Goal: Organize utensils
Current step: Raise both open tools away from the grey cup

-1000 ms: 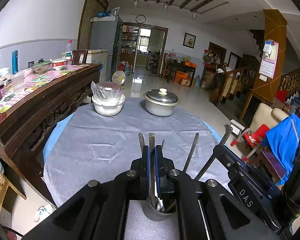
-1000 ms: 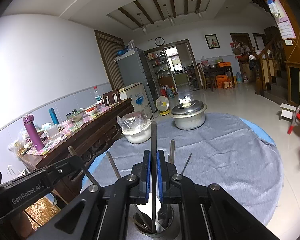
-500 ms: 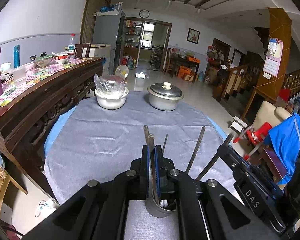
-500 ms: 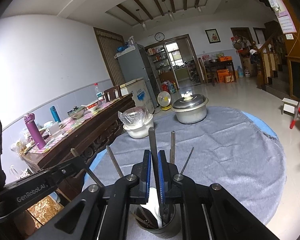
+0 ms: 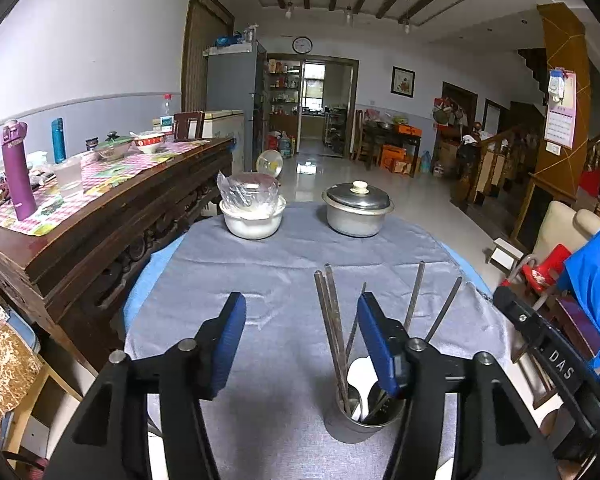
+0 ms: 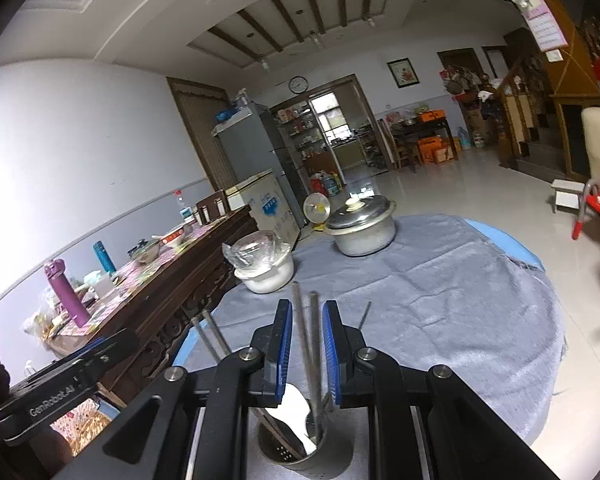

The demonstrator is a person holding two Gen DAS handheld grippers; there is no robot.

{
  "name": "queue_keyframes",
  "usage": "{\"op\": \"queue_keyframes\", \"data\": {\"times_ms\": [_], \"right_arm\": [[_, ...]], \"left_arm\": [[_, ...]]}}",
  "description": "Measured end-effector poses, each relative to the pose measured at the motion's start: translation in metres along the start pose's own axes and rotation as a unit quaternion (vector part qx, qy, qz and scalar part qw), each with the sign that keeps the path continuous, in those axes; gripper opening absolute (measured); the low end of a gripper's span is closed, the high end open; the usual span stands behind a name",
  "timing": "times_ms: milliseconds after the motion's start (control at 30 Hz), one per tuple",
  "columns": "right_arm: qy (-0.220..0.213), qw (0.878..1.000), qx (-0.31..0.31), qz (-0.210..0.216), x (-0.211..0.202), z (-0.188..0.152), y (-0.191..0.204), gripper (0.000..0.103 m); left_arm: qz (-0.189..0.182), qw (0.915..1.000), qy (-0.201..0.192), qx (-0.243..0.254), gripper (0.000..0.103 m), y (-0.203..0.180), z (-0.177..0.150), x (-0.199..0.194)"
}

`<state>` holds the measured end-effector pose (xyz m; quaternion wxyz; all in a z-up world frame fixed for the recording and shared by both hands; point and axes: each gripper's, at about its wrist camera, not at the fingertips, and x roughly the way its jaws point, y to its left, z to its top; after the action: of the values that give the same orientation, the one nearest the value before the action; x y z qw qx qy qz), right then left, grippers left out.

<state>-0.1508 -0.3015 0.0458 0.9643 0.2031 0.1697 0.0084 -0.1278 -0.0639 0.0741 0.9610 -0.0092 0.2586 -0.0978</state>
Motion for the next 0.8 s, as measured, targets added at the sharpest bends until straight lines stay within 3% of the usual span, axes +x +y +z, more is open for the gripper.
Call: {"op": "queue_keyframes", "data": {"times_ms": [100,167,300,800], "right_arm": [[0.001,1.000,0.005,-0.004,-0.002,0.000,-0.006,0.017],[0.003,1.000,0.006,-0.009,-0.003,-0.001,-0.010,0.020],[0.004,1.000,0.016,-0.020,-0.004,-0.006,-0.020,0.043],[-0.002,0.999,0.014,-0.029,-0.012,-0.006,-0.024,0.043]], "left_arm": [[0.007,1.0000,-0.001,-0.001,0.065,0.001,0.000,-0.002],[0.015,0.9999,-0.002,-0.003,0.073,0.002,-0.001,-0.003],[0.032,0.9995,-0.001,-0.005,0.076,0.006,-0.003,-0.002],[0.067,0.9977,0.009,-0.001,0.076,0.017,-0.015,-0.001]]}}
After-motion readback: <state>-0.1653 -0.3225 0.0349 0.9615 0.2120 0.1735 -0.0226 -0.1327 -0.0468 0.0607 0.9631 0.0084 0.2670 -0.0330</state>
